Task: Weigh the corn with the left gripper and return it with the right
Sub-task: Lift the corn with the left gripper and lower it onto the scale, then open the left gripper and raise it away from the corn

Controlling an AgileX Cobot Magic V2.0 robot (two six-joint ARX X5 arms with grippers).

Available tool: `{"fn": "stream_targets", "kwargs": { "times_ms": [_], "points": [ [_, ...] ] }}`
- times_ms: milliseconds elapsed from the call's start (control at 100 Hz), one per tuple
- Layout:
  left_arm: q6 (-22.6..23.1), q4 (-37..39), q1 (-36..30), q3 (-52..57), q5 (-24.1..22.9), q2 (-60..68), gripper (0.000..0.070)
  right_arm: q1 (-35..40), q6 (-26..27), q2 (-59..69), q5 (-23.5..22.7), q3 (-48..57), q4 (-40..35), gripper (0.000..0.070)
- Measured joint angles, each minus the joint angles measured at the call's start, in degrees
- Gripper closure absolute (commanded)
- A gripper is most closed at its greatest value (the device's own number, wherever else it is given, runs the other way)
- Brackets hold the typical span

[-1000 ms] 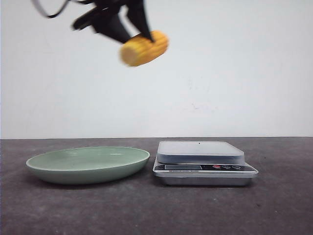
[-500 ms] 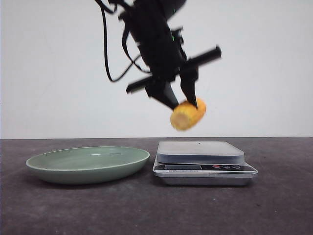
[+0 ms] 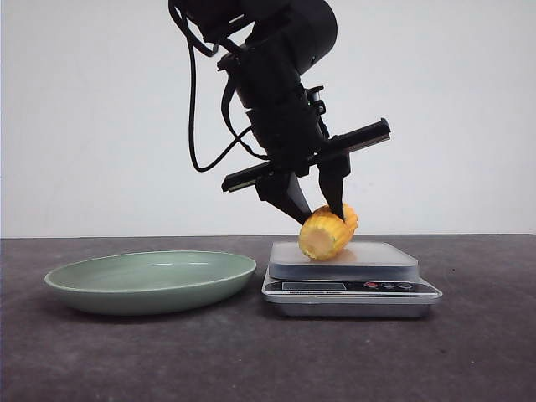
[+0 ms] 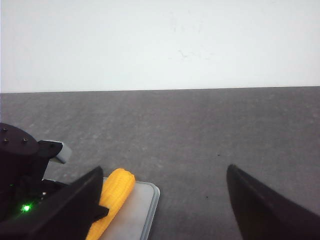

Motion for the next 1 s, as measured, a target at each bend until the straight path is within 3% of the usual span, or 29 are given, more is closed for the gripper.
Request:
{"fn": "stream_targets", "kwargs": {
  "times_ms": [60, 150, 230, 560, 760, 1000],
  "points": [
    [0.00, 0.17, -0.02, 0.00, 0.00, 0.00, 0.0517, 0.00, 0.00, 0.00, 0.00, 0.00, -0.09, 0.0207],
    [-0.02, 0.57, -0.02, 0.00, 0.00, 0.07, 0.0300, 0.00, 0.00, 0.00, 0.00, 0.00, -0.61, 0.0207],
    [0.00, 0.72, -0.02, 0.00, 0.00, 0.26, 0.0214, 0.00, 0.00, 0.00, 0.00, 0.00, -0.85, 0.0207],
    [3.89, 0.07, -0.24, -0.02, -0.57, -1.97, 0.0214, 0.00, 0.00, 0.00, 0.04, 0.00, -1.07, 0.0207],
    [11.56, -0.76, -0.24, 0.11, -9.22, -14.91, 0.0215, 0.00, 0.00, 0.00, 0.00, 0.00, -1.51, 0.0207],
    [22.51, -9.88, -0.13, 0.59, -20.90, -33.11, 0.0229, 0.98, 0.00, 0.57, -0.09, 0.00, -1.40, 0.0206]
  ]
}}
